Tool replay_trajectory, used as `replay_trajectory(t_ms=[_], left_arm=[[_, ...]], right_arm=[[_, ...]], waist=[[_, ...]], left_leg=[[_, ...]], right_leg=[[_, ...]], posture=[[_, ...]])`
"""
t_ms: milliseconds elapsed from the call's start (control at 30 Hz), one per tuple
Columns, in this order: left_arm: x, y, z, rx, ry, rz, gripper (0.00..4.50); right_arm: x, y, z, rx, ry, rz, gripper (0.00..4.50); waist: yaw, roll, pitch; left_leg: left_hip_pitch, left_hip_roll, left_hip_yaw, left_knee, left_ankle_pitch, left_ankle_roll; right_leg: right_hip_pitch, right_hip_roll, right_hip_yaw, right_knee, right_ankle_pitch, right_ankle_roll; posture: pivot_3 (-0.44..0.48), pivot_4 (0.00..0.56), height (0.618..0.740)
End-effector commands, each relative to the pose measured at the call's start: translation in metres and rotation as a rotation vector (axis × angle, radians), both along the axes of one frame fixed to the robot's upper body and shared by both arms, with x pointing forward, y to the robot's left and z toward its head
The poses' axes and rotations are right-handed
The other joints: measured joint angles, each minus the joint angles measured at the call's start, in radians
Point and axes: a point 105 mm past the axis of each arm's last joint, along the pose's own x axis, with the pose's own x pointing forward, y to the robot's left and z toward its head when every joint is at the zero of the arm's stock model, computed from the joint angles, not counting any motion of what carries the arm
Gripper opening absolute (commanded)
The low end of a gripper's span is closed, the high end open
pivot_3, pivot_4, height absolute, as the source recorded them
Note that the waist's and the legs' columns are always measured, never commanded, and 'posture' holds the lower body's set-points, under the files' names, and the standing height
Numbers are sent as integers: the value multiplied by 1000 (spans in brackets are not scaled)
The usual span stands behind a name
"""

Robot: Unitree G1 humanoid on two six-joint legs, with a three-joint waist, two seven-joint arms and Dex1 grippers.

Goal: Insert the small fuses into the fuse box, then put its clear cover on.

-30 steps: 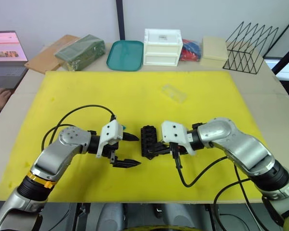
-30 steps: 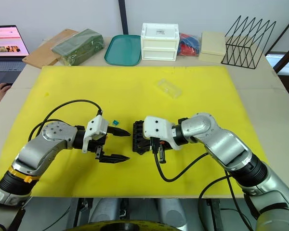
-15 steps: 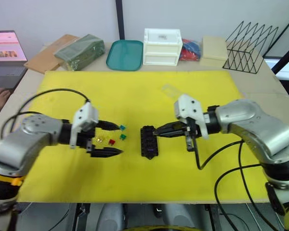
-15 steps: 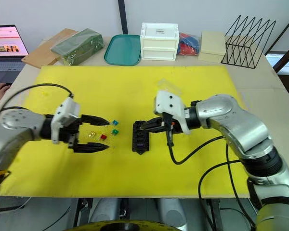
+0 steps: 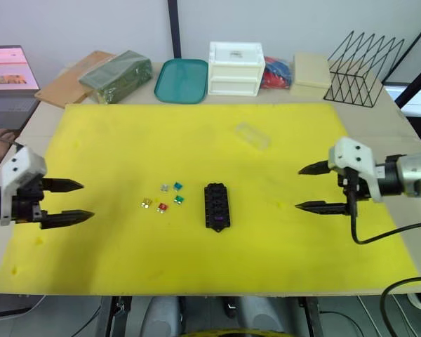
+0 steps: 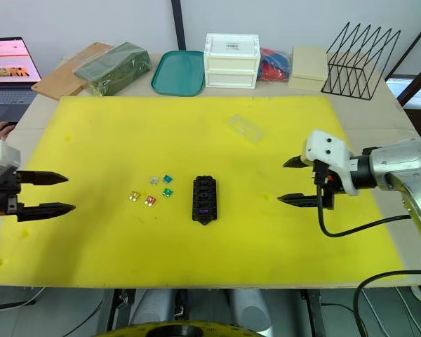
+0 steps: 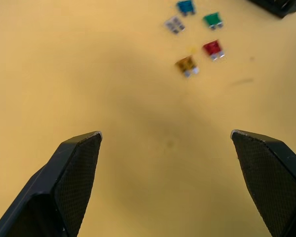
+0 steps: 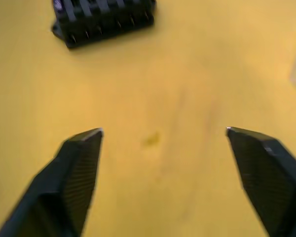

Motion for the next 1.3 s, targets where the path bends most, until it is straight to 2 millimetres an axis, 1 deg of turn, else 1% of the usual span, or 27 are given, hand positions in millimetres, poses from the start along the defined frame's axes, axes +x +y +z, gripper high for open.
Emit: replay_trajectory(t_ms=[33, 167, 267, 300, 367, 433, 533, 600, 700, 733, 833, 1000, 1300], left_arm=[[2, 11, 11, 27, -49, 17, 4500], [4, 9, 8, 19, -46, 2, 4500], [7, -3, 6, -20, -43, -31, 4500], [7, -8, 3, -43, -31, -47, 4500], [8, -24, -3, -147, 29, -74, 4500], [8, -40, -7, -299, 123, -83, 4500], [12, -55, -11, -472, 264, -56, 4500], [14, -59, -14, -542, 334, -36, 4500], [19, -61, -27, -634, 475, 20, 3879], [21, -61, -32, -642, 512, 44, 3538], [26, -61, -44, -668, 606, 101, 2486], [30, -69, -56, -679, 683, 107, 2486], [46, -82, -68, -663, 703, 127, 2486]], right_arm=[[2, -14, 9, -36, -53, -27, 4477], [3, -18, 7, -47, -59, -32, 4477], [3, -8, 11, -32, -78, -6, 4477], [4, -2, 15, -12, -89, 9, 4477], [5, 17, 21, 27, -104, 63, 4477], [3, 41, 27, 72, -118, 139, 4477], [-1, 72, 34, 127, -122, 245, 4477], [-4, 86, 35, 144, -120, 292, 4477], [-8, 109, 36, 158, -123, 370, 4500], [-10, 115, 36, 164, -121, 390, 4500], [-13, 125, 35, 168, -118, 429, 4500], [-13, 131, 36, 168, -123, 451, 4500], [-14, 134, 38, 166, -135, 443, 4500]], waist=[[1, 0, 0], [1, 0, 0], [1, 0, 0], [0, 1, 0], [-2, 1, 0], [-3, 1, 0], [-1, 0, 0], [0, 0, 0], [1, 0, 0], [1, 0, 0], [1, 0, 0], [2, 0, 0], [4, 0, 0]], left_leg=[[0, 0, 0, 0, 0, 0], [-1, 0, 1, 0, 0, 0], [0, 0, 1, 0, 0, 0], [0, 0, 1, 0, 0, 0], [0, 0, 2, 0, 0, 0], [0, 0, 2, 0, 0, 0], [0, 0, 1, 0, 0, 0], [-1, 0, -2, 0, 0, 0], [-1, 0, -4, 0, 0, 0], [-1, -1, -3, 0, 0, 0], [-1, -1, -4, 0, 0, 0], [-1, -1, -4, 0, 0, 0], [-1, -1, -4, 1, 0, 0]], right_leg=[[0, 0, 0, 0, 0, 0], [-1, 0, 1, 0, 0, 0], [-1, 0, 1, 0, 0, 0], [-1, 0, 1, 0, 0, 0], [-1, 0, 2, 1, 0, 0], [-1, 0, 2, 1, 0, 0], [-2, 1, 2, 2, 0, 0], [-2, 1, 2, 2, 0, 0], [-2, 0, 1, 2, 0, 0], [-2, 0, 1, 2, 0, 0], [-2, -1, 1, 2, 0, 0], [-2, -1, 1, 3, 0, 0], [-2, -1, 1, 4, 0, 0]], posture=[[0, 150, 740], [0, 150, 740], [0, 150, 740], [0, 150, 740], [0, 150, 740], [0, 150, 740], [0, 150, 740], [0, 150, 740], [0, 150, 740], [0, 150, 740], [0, 150, 740], [0, 150, 740], [0, 150, 740]])
